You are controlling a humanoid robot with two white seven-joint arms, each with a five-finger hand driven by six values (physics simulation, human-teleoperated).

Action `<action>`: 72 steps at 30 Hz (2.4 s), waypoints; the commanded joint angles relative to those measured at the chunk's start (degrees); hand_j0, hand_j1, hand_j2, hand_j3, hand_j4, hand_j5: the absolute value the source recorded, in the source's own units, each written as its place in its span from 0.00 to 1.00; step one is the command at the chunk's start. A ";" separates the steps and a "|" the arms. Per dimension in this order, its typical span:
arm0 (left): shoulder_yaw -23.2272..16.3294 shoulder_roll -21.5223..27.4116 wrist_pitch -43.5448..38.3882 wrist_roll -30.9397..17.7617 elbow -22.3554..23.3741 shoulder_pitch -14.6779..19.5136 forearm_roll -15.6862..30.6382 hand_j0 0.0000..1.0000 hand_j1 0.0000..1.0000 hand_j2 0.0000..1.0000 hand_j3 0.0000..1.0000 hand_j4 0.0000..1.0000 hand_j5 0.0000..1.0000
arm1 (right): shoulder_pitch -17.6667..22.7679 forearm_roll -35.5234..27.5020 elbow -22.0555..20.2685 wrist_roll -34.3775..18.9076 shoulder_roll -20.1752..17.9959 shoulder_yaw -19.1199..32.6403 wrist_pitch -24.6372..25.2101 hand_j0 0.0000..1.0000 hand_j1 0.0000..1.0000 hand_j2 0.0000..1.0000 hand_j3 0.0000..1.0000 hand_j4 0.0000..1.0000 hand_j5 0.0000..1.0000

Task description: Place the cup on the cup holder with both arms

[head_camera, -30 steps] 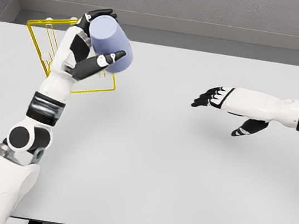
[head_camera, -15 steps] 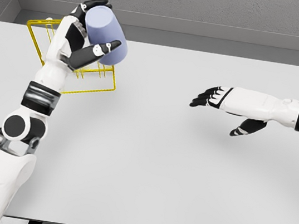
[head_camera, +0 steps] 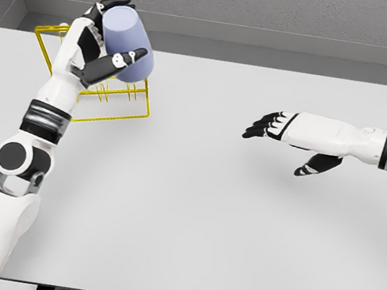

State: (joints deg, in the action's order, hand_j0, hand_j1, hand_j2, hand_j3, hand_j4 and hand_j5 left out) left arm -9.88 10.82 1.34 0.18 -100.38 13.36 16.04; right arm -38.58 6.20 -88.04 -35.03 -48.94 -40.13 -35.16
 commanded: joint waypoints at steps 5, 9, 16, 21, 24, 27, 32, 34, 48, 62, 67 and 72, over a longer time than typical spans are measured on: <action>1.53 0.17 -1.07 -0.09 0.01 0.00 0.05 0.69 0.69 0.69 0.69 0.69 0.69 | 0.09 -0.31 -0.02 0.03 0.07 -0.04 0.16 1.00 1.00 1.00 1.00 1.00 1.00; 1.53 0.08 -1.07 -0.09 0.01 0.00 0.05 0.69 0.69 0.69 0.69 0.69 0.69 | 0.09 -0.40 -0.11 0.03 0.07 -0.04 0.16 1.00 1.00 1.00 1.00 1.00 1.00; 1.53 -0.18 -1.87 -0.09 0.45 0.88 -0.13 0.69 0.69 0.69 0.69 0.69 0.69 | 0.18 -0.40 -0.11 0.03 0.07 0.05 0.16 1.00 1.00 1.00 1.00 1.00 1.00; 1.53 -0.27 -2.74 -0.09 0.80 1.67 -0.22 0.69 0.69 0.69 0.69 0.69 0.69 | 0.26 -0.31 -0.37 0.03 0.07 0.05 0.16 1.00 1.00 1.00 1.00 1.00 1.00; 1.53 -0.44 -2.83 -0.09 1.15 1.85 -0.13 0.69 0.69 0.69 0.69 0.69 0.69 | 0.26 -0.31 -0.46 0.03 0.07 0.05 0.16 1.00 1.00 1.00 1.00 1.00 1.00; 1.62 -0.27 -2.83 -0.09 1.15 1.85 -0.22 0.69 0.69 0.69 0.69 0.69 0.69 | 0.26 -0.31 -0.46 0.03 0.07 0.05 0.16 1.00 1.00 1.00 1.00 1.00 1.00; 2.24 -0.09 -2.83 -0.26 1.15 1.85 -0.30 0.69 0.69 0.69 0.69 0.69 0.69 | 0.26 -0.31 -0.46 0.03 0.07 0.05 0.16 1.00 1.00 1.00 1.00 1.00 1.00; 2.33 0.00 -2.83 -0.26 1.15 2.20 -0.31 0.69 0.69 0.69 0.69 0.69 0.69 | 0.26 -0.31 -0.81 0.03 0.07 0.05 0.16 1.00 1.00 1.00 1.00 1.00 1.00; 2.24 -0.88 -2.66 0.09 1.15 2.46 -0.57 0.69 0.69 0.69 0.69 0.69 0.69 | 0.18 -0.31 -0.90 0.03 0.07 0.05 0.16 1.00 1.00 1.00 1.00 1.00 1.00; 2.06 -1.50 -2.66 0.09 2.03 3.43 -0.66 0.85 0.85 0.85 0.85 0.85 0.85 | 0.26 -0.31 -0.90 0.03 0.34 0.05 0.16 1.00 1.00 1.00 1.00 1.00 1.00; 1.97 -1.50 -2.66 0.00 2.03 3.43 -0.66 1.00 1.00 1.00 1.00 1.00 1.00 | 0.26 -0.31 -1.25 0.03 0.42 0.05 0.16 1.00 1.00 1.00 1.00 1.00 1.00; 2.06 -1.50 -2.66 0.00 2.03 3.43 -0.66 1.00 1.00 1.00 1.00 1.00 1.00 | 0.26 -0.31 -1.43 0.03 0.42 0.05 0.16 1.00 1.00 1.00 1.00 1.00 1.00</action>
State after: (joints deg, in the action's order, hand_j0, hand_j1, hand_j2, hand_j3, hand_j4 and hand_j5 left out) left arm -7.85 9.27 -1.33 0.18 -98.32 16.79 15.35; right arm -38.32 6.28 -89.38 -35.03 -48.47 -40.11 -35.16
